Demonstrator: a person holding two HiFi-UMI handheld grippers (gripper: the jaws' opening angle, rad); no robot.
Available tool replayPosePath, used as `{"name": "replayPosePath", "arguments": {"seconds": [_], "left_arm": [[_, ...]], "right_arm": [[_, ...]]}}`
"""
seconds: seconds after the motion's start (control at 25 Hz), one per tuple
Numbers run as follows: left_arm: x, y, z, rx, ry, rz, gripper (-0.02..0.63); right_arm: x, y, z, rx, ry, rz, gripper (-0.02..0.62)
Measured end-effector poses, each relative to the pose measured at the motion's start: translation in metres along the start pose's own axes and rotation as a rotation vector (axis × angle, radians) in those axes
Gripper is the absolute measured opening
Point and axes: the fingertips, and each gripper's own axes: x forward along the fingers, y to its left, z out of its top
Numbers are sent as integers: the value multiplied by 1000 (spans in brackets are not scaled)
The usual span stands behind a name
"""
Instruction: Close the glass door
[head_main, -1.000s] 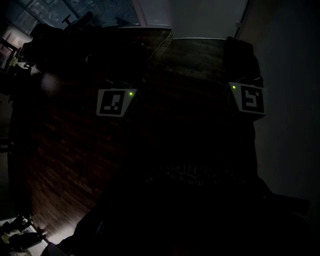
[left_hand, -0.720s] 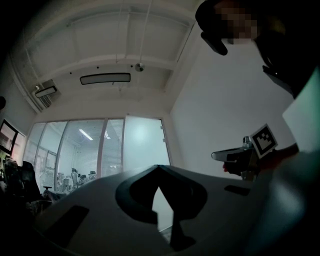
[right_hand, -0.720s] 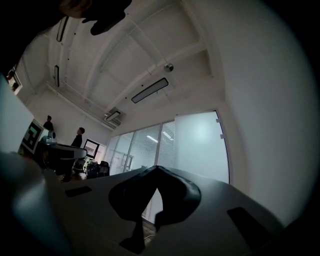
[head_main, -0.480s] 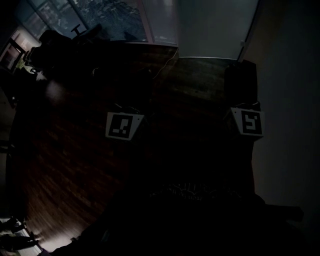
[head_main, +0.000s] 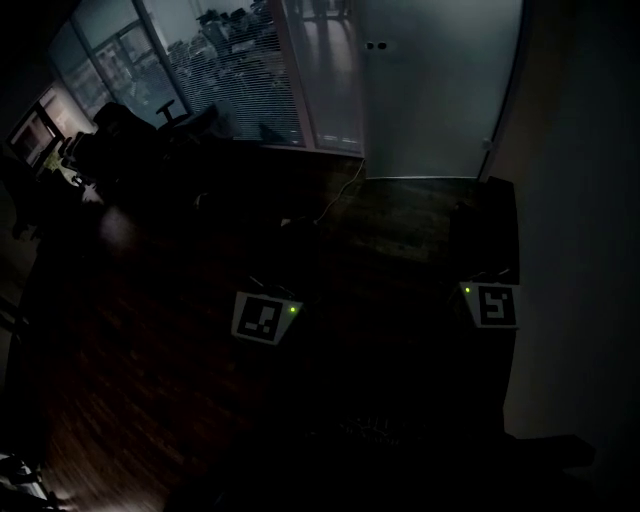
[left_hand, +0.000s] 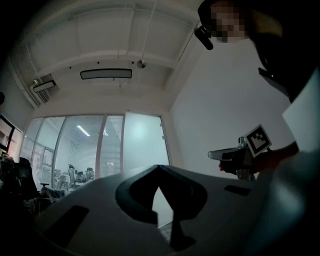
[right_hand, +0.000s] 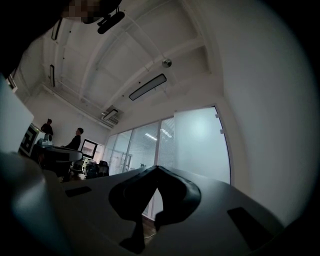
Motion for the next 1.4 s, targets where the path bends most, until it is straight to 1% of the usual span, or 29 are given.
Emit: {"name": "replayPosePath", "arguments": {"seconds": [0.28,0.52,0.72,1.04,1.2,1.4], "left_arm": [[10,16,-9,-14,8,-16,2],[35,29,-16,-8,5,-5,2],[72,49,-22,10,8,12,2],[134,63,-33,32,9,36,2],[154,67,-37,43,17,52,2],[178,85,-46,38,29,61,2]], "right_arm": [[20,8,-4,-19,10,5,3],[49,-5,-11,-6,0,7,3],[91,-24,-23,15,-5,11,3],[147,-59,-40,23,-21,38,3],[166,-71,-50,25,-16,54,3],[191,-80,-58,22,-3,51,3]]}}
